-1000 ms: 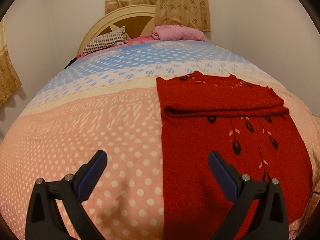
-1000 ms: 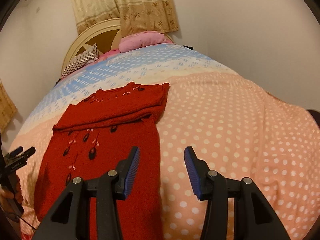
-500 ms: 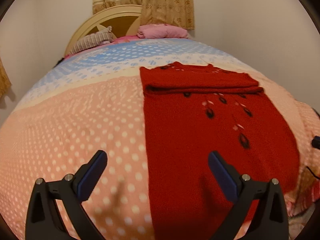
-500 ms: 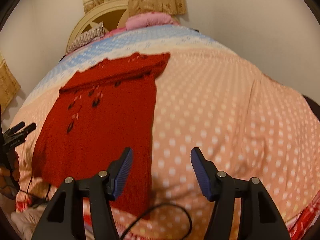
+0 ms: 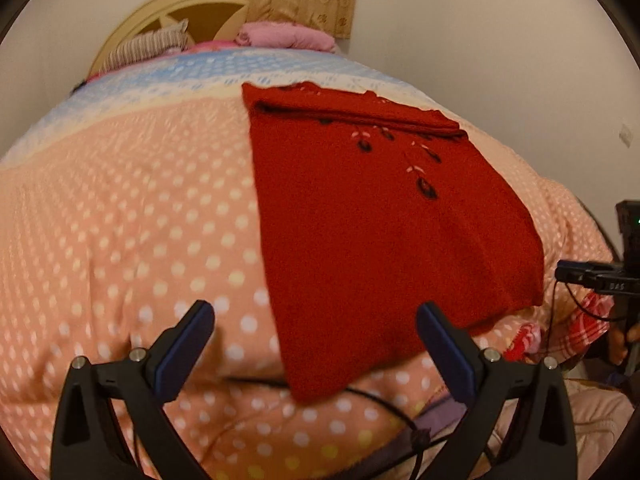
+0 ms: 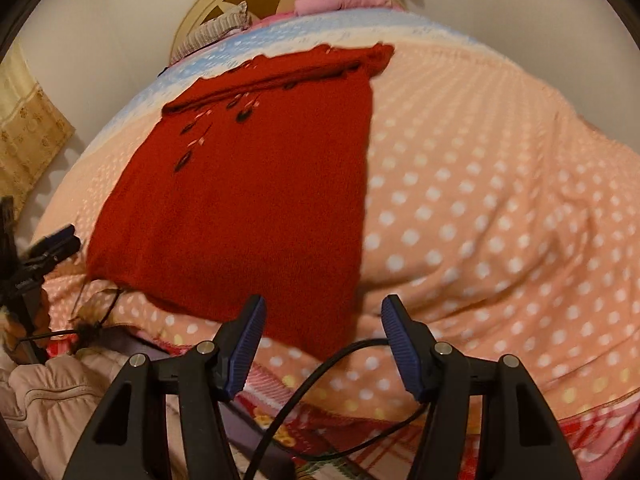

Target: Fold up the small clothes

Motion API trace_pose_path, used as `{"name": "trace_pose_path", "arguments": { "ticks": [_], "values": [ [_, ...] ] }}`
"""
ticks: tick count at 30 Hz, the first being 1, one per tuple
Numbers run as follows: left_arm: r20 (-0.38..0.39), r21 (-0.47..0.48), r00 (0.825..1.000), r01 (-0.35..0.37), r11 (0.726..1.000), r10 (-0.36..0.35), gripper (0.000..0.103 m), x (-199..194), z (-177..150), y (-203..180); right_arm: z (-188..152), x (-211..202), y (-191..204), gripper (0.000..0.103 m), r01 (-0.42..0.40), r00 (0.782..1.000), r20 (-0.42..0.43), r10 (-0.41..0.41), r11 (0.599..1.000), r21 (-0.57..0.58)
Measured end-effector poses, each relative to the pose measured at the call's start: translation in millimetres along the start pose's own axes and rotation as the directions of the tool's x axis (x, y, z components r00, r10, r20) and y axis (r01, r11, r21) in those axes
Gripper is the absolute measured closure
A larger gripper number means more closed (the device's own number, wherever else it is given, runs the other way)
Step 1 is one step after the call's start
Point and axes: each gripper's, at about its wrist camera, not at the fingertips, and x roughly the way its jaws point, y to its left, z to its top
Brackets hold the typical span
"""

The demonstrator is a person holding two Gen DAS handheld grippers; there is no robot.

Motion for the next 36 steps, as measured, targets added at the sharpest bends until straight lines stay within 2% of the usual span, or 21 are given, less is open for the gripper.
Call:
{"name": "trace_pose_path", "arguments": {
  "ticks": [3, 5, 7, 10, 14, 17, 20, 22, 24, 26, 27, 28, 29, 31, 33, 36],
  "values": [
    [-0.035, -0.076, 0.998, 0.045, 0.996, -0.047, 0.000, 5, -7, 14, -2, 6, 0, 0.042, -0.043, 0.999, -0.021, 0.043, 0.999, 0.026],
    [-0.051, -0.110, 0.997, 0.051, 0.993, -0.057, 0.000, 10, -8, 18, -3, 13, 1, 0.042, -0.036, 0.999, -0.036, 0.037, 0.999, 0.030],
    [-0.053, -0.096, 0.997, 0.043, 0.994, -0.049, 0.000, 9, -8, 15, -4, 18, 1, 0.042, -0.015, 0.999, -0.047, 0.016, 0.999, 0.034],
    [-0.097, -0.043, 0.995, -0.018, 0.999, 0.014, 0.000, 13, -6, 3, -7, 26, -2, 0.042, -0.018, 0.997, -0.076, 0.023, 0.998, 0.060],
    [-0.119, -0.017, 0.992, -0.036, 0.999, 0.034, 0.000, 16, -6, -7, -8, 35, -1, 0.042, -0.027, 0.995, -0.090, 0.033, 0.998, 0.060],
    [-0.123, -0.005, 0.991, -0.054, 0.999, 0.053, 0.001, 17, -7, -8, -6, 39, -2, 0.042, -0.062, 0.996, -0.066, 0.067, 0.995, 0.074],
    [-0.122, 0.019, 0.991, -0.047, 0.999, 0.049, 0.007, 15, -8, -11, -5, 48, -5, 0.042, -0.097, 0.992, -0.073, 0.106, 0.989, 0.109],
    [-0.129, 0.026, 0.992, -0.016, 1.000, 0.019, 0.015, 14, -6, -16, -5, 49, -6, 0.042, -0.112, 0.991, -0.064, 0.120, 0.987, 0.117],
    [-0.141, 0.024, 0.990, 0.024, 0.999, -0.020, 0.023, 15, -4, -20, -5, 49, -6, 0.053, -0.123, 0.989, -0.062, 0.131, 0.985, 0.122],
    [-0.142, 0.024, 0.989, 0.046, 0.999, -0.042, 0.027, 14, -4, -23, -6, 48, -6, 0.079, -0.138, 0.986, -0.078, 0.147, 0.984, 0.110],
    [-0.143, 0.020, 0.989, 0.050, 0.999, -0.047, 0.034, 14, -4, -23, -6, 49, -3, 0.082, -0.137, 0.985, -0.089, 0.145, 0.986, 0.096],
    [-0.142, 0.013, 0.989, 0.052, 0.999, -0.050, 0.046, 14, -4, -21, -6, 50, -1, 0.086, -0.132, 0.986, -0.096, 0.140, 0.988, 0.081],
    [-0.140, 0.002, 0.989, 0.055, 0.998, -0.054, 0.051, 14, -3, -19, -6, 49, 1, 0.088, -0.131, 0.986, -0.099, 0.137, 0.989, 0.069],
    [-0.142, -0.049, 0.985, 0.095, 0.994, -0.101, 0.089, 13, -1, -10, -5, 46, 2, 0.092, -0.141, 0.984, -0.100, 0.147, 0.988, 0.065],
    [-0.143, -0.091, 0.980, 0.128, 0.988, -0.140, 0.089, 12, 0, -5, -2, 40, -2, 0.094, -0.186, 0.976, -0.095, 0.194, 0.979, 0.089],
    [-0.132, -0.090, 0.979, 0.144, 0.986, -0.155, 0.089, 8, 6, -5, 4, 27, -6, 0.094, -0.257, 0.961, -0.067, 0.267, 0.958, 0.125]
  ]
}}
